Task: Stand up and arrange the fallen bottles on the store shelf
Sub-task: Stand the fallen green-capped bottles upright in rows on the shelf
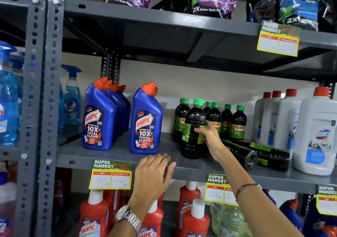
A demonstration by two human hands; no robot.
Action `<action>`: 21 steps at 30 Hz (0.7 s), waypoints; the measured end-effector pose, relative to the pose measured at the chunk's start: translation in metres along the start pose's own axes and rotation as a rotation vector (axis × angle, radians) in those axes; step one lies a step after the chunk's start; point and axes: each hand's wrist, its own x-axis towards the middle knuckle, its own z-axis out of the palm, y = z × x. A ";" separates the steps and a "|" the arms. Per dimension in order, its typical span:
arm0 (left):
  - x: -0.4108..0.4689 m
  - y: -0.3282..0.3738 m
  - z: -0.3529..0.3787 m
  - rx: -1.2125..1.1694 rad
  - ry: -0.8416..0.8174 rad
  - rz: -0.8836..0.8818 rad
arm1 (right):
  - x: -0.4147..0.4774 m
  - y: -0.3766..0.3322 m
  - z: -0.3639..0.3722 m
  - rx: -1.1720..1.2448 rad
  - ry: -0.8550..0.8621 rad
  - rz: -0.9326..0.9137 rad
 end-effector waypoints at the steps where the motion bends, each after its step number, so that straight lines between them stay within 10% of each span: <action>1: 0.000 0.000 0.000 0.003 -0.002 0.001 | 0.002 0.000 -0.002 -0.012 -0.021 0.005; 10: 0.000 0.000 0.000 0.028 0.020 0.024 | 0.003 -0.001 -0.001 -0.411 0.076 -0.136; 15: 0.000 -0.001 0.000 0.030 0.024 0.035 | 0.004 0.002 -0.005 -0.080 -0.034 -0.067; 21: -0.001 -0.003 0.001 0.072 0.000 0.082 | 0.006 0.004 -0.011 -0.217 0.018 -0.132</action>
